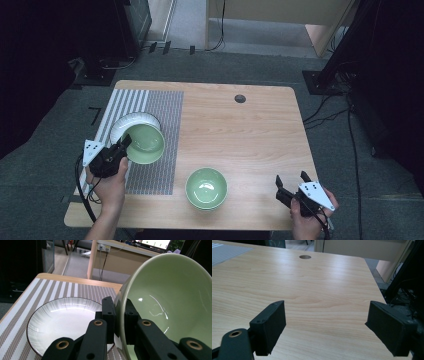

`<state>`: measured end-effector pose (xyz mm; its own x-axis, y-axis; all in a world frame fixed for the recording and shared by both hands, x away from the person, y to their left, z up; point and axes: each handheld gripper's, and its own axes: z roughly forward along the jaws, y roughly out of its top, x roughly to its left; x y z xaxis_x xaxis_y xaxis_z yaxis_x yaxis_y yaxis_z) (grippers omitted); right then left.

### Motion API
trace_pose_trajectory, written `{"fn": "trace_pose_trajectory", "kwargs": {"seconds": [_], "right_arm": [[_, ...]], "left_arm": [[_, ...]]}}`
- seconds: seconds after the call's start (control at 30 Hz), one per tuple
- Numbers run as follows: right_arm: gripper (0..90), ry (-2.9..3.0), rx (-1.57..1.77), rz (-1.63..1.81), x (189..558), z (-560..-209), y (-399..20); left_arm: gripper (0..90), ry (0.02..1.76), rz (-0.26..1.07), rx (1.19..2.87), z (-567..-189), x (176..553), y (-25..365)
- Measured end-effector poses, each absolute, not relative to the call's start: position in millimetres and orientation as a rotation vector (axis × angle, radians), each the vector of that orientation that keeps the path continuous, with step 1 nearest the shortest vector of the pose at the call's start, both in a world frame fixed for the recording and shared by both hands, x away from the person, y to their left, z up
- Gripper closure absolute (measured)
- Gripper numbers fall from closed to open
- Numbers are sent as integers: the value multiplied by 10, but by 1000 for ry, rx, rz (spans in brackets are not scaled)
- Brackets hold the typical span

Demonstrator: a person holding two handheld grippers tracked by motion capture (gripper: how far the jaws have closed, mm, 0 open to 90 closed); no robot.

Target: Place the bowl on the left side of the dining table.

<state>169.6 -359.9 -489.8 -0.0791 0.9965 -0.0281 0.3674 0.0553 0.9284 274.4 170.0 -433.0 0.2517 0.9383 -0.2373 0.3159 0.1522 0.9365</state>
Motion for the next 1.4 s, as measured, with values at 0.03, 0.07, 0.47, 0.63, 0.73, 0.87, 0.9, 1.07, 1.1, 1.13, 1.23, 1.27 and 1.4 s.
{"fn": "trace_pose_trajectory", "kwargs": {"seconds": [0.03, 0.07, 0.47, 0.63, 0.73, 0.87, 0.9, 1.07, 1.1, 1.13, 1.23, 1.27, 1.4], "right_arm": [[153, 1558, 1417, 1023, 1690, -4904, -3622], [153, 1556, 1420, 1016, 1683, -4909, -3644], [153, 1565, 1455, 977, 1654, -5047, -3970], [153, 1599, 1463, 975, 1681, -5110, -4053], [151, 1622, 1476, 972, 1695, -5141, -4083], [150, 1673, 1502, 973, 1723, -5192, -4138], [149, 1680, 1513, 975, 1729, -5194, -4149], [151, 1704, 1548, 965, 1748, -5199, -4206], [153, 1708, 1564, 961, 1754, -5200, -4219], [152, 1717, 1574, 962, 1759, -5202, -4233], [153, 1723, 1621, 920, 1772, -5213, -4255], [152, 1731, 1629, 912, 1777, -5216, -4256], [152, 1748, 1663, 867, 1804, -5227, -4247]], "left_arm": [[832, 1287, 695, 1382, -4329, 2750, 1707], [832, 1291, 696, 1384, -4329, 2755, 1721], [831, 1338, 686, 1359, -4386, 2835, 1829], [832, 1346, 679, 1356, -4401, 2862, 1830], [832, 1352, 676, 1357, -4408, 2880, 1845], [831, 1361, 673, 1353, -4416, 2907, 1872], [832, 1363, 672, 1351, -4419, 2915, 1879], [831, 1383, 663, 1346, -4446, 2970, 1909], [831, 1384, 665, 1355, -4451, 2984, 1920], [832, 1389, 664, 1354, -4458, 3005, 1927], [832, 1398, 652, 1352, -4472, 3048, 1948], [832, 1402, 647, 1350, -4478, 3063, 1954], [832, 1419, 627, 1342, -4501, 3114, 1980]]}}
